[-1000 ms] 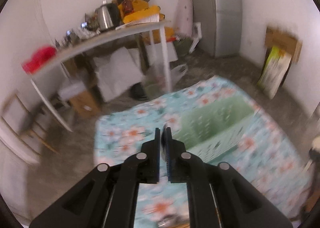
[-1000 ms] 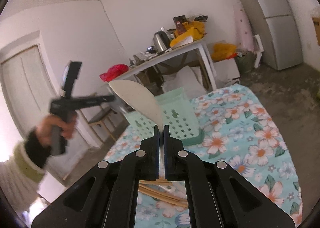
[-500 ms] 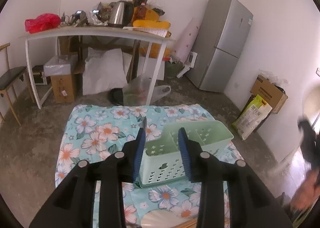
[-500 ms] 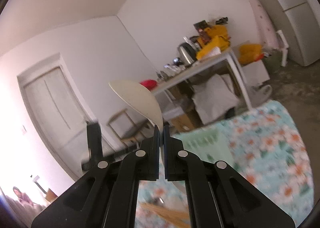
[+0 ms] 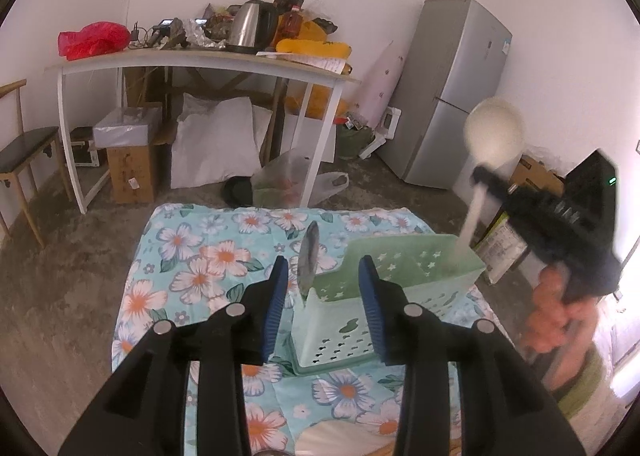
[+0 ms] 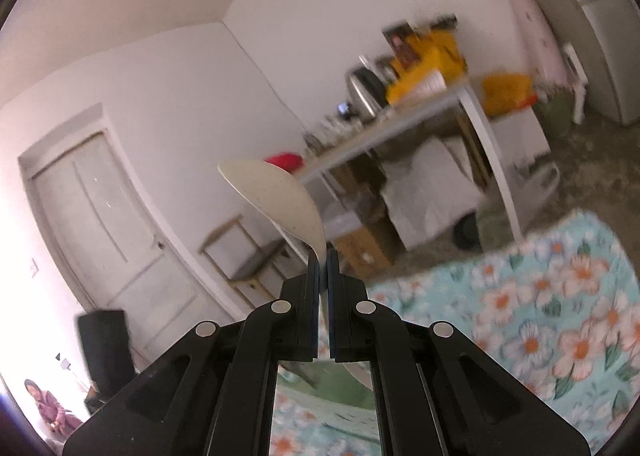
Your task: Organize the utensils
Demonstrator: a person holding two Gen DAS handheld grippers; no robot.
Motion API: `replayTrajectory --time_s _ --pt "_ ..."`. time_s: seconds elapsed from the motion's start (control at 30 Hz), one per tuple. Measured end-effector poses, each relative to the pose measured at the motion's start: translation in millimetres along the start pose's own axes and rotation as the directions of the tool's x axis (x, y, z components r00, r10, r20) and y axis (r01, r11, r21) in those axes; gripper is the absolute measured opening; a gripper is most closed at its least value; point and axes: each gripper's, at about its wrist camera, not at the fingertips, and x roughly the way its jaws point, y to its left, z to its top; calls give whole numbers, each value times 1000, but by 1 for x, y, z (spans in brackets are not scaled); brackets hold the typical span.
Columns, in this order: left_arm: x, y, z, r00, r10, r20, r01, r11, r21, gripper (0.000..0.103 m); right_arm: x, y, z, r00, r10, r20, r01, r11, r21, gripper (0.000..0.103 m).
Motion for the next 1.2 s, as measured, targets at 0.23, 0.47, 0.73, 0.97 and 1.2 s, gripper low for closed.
replayTrajectory --time_s 0.23,0.47,0.73,0.97,1.2 --pt "14 -2 -1 1000 -9 -15 9 1000 1 35 -6 -21 -28 996 -77 -45 78 996 40 9" --pt "21 -4 -1 999 -3 -32 3 1000 -9 35 -17 -13 -35 991 -135 -15 135 991 -10 17" --pt "18 -3 -4 999 1 -35 -1 1000 -13 35 -41 -6 -40 980 -194 35 195 980 -29 29" --pt "1 -1 -16 999 -14 -37 13 1000 -26 35 -68 1 -51 975 -217 49 218 976 -10 29" --pt "-35 -2 -38 999 -25 -39 24 999 -31 39 -99 28 -69 959 -281 28 282 957 -69 30"
